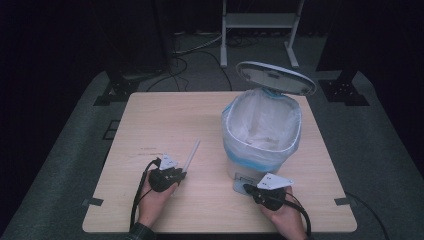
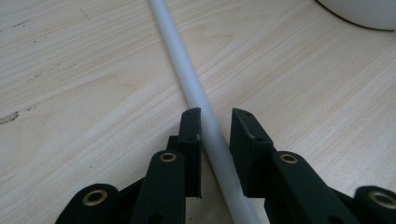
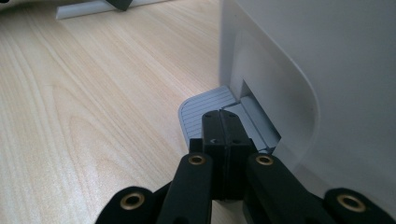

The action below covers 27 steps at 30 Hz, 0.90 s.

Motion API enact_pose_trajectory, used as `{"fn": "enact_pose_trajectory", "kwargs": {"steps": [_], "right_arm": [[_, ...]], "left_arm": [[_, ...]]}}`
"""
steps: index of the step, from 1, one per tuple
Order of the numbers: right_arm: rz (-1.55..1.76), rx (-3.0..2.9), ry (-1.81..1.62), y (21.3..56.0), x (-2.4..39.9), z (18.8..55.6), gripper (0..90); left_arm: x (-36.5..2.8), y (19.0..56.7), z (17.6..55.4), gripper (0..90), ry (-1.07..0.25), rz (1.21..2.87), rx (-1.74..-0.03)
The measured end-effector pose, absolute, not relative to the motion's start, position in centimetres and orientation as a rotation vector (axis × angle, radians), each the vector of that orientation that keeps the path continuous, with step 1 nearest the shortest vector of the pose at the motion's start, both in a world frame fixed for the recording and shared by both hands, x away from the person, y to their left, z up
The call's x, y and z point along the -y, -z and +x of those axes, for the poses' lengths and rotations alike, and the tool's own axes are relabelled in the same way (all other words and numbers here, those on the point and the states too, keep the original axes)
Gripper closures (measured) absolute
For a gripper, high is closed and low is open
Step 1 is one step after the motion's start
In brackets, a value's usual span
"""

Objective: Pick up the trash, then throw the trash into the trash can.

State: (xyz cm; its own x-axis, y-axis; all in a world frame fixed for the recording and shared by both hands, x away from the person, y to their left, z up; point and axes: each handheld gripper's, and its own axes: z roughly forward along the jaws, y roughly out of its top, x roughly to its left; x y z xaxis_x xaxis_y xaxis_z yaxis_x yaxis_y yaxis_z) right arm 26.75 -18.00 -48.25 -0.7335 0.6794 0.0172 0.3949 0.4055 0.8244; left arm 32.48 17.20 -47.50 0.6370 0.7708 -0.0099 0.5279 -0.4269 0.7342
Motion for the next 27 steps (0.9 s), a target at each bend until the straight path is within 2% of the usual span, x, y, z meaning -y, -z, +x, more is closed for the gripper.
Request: {"fn": "enact_pose_trajectory", "kwargs": {"steps": [4, 27], "right_arm": [[0.932, -2.346, -1.245, 48.25, 18.00, 26.75, 89.6], [0.935, -2.348, -1.250, 48.26, 18.05, 26.81, 89.6]], "left_arm": [[-17.44, 47.50, 32.54, 80.0, -0.414, 2.126, -1.009], [-17.77, 47.25, 32.55, 81.4, -0.376, 2.114, -0.999]]}}
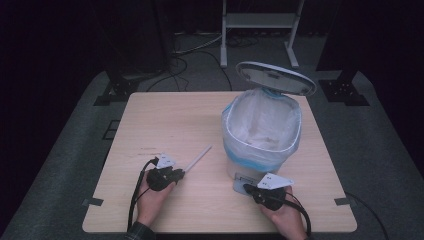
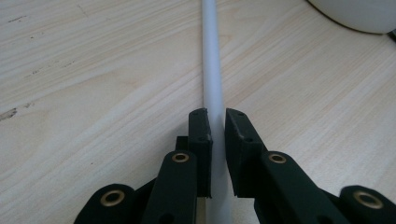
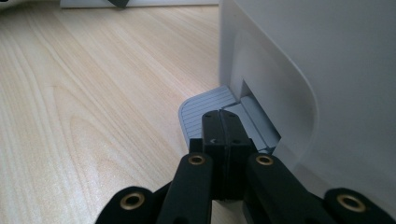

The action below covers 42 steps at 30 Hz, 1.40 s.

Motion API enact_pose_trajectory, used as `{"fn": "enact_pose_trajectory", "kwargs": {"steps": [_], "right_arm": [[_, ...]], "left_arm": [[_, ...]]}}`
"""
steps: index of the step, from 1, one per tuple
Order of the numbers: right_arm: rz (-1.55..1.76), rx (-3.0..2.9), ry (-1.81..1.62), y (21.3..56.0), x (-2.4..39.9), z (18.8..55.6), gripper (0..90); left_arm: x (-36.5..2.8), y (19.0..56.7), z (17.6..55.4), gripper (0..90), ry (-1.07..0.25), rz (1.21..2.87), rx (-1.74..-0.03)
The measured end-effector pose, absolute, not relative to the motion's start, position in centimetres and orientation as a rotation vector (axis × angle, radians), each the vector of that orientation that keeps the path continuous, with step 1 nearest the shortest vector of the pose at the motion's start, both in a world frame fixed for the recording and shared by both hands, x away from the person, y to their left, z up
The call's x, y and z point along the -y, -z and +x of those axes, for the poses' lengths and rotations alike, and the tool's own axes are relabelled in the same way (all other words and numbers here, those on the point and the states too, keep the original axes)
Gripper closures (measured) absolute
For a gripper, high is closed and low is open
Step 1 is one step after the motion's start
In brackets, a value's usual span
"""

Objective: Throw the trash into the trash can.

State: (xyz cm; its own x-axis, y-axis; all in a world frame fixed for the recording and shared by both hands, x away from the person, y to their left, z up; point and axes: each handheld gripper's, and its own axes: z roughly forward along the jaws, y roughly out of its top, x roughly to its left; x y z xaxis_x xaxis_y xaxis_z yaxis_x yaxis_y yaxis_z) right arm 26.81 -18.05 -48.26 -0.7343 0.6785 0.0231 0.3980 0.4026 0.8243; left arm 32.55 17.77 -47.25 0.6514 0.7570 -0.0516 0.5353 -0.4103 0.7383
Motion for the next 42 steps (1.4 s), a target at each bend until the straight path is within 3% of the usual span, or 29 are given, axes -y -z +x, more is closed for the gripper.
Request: {"fn": "enact_pose_trajectory", "kwargs": {"steps": [42], "right_arm": [[0.933, -2.347, -1.248, 48.3, 18.0, 26.8, 89.6]], "left_arm": [[-21.2, 41.8, 32.1, 81.4, -0.279, 1.973, -0.800]]}}
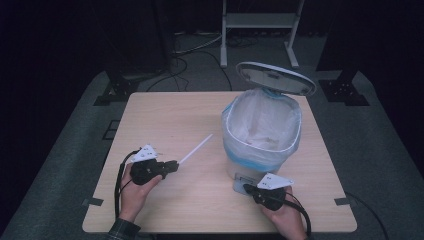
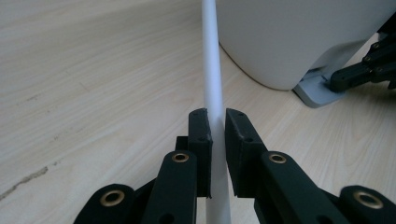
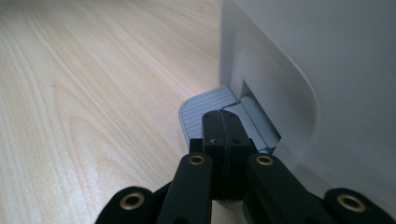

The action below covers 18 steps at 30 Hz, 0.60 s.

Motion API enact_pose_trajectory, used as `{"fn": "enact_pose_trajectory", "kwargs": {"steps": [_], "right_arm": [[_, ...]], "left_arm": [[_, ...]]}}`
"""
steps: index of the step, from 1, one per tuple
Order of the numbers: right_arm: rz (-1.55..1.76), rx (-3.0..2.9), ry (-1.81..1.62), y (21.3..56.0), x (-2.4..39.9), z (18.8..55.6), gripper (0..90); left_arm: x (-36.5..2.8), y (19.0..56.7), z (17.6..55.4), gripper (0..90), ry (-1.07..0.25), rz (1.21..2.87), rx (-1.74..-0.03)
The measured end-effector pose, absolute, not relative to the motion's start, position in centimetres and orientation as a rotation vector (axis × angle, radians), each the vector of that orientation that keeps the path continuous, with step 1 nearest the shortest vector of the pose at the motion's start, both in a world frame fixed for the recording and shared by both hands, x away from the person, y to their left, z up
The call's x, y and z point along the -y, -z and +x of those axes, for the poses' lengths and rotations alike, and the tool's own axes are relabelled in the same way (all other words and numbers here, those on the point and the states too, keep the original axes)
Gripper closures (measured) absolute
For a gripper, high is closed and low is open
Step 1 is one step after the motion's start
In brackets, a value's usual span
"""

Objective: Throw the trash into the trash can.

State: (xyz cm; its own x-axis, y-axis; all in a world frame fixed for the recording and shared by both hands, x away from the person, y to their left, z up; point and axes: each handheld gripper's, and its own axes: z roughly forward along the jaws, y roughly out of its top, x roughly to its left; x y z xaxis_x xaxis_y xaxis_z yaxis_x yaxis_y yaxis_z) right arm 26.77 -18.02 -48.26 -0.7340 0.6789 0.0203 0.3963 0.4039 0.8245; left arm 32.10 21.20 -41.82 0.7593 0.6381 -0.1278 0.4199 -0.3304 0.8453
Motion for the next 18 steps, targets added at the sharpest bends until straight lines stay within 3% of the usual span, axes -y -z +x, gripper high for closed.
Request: {"fn": "enact_pose_trajectory", "kwargs": {"steps": [18], "right_arm": [[0.934, -2.346, -1.248, 48.3, 18.0, 26.8, 89.6]], "left_arm": [[-22.0, 38.2, 32.6, 81.3, -0.265, 1.909, -0.710]]}}
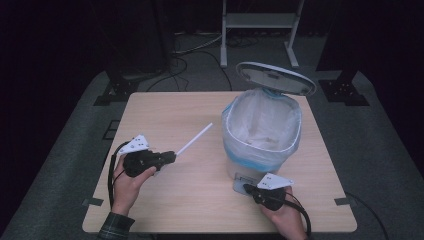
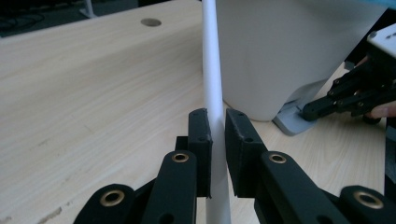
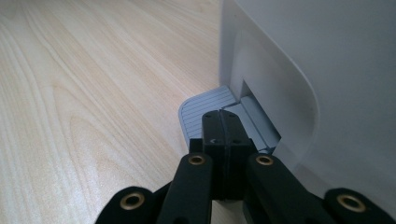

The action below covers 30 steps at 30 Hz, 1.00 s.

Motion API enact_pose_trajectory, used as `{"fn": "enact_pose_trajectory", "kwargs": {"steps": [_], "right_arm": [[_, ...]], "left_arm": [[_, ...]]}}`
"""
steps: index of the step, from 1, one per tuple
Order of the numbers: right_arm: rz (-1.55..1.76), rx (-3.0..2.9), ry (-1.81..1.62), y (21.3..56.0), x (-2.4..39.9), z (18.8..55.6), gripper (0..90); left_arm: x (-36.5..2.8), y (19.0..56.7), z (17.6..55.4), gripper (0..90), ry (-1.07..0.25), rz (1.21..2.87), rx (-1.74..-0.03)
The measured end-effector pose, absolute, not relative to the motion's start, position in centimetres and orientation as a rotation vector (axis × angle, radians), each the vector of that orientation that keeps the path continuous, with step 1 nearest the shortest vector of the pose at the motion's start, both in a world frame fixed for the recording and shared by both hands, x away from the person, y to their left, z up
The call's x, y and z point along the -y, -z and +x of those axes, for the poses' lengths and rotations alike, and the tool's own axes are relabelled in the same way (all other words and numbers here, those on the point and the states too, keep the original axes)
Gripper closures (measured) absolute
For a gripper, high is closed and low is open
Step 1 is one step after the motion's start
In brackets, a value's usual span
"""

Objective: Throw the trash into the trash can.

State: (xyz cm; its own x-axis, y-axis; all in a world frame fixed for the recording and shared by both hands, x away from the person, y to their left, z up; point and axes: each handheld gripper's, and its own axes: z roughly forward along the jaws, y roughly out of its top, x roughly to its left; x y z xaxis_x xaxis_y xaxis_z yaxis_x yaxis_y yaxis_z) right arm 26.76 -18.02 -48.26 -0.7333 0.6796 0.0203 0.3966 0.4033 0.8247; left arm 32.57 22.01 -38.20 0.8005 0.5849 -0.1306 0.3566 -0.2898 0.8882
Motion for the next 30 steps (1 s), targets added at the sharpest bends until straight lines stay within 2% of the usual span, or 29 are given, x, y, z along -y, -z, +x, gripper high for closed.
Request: {"fn": "enact_pose_trajectory", "kwargs": {"steps": [30], "right_arm": [[0.934, -2.343, -1.250, 48.3, 18.0, 26.8, 89.6]], "left_arm": [[-20.9, 31.1, 33.3, 81.4, -0.260, 1.861, -0.539]]}}
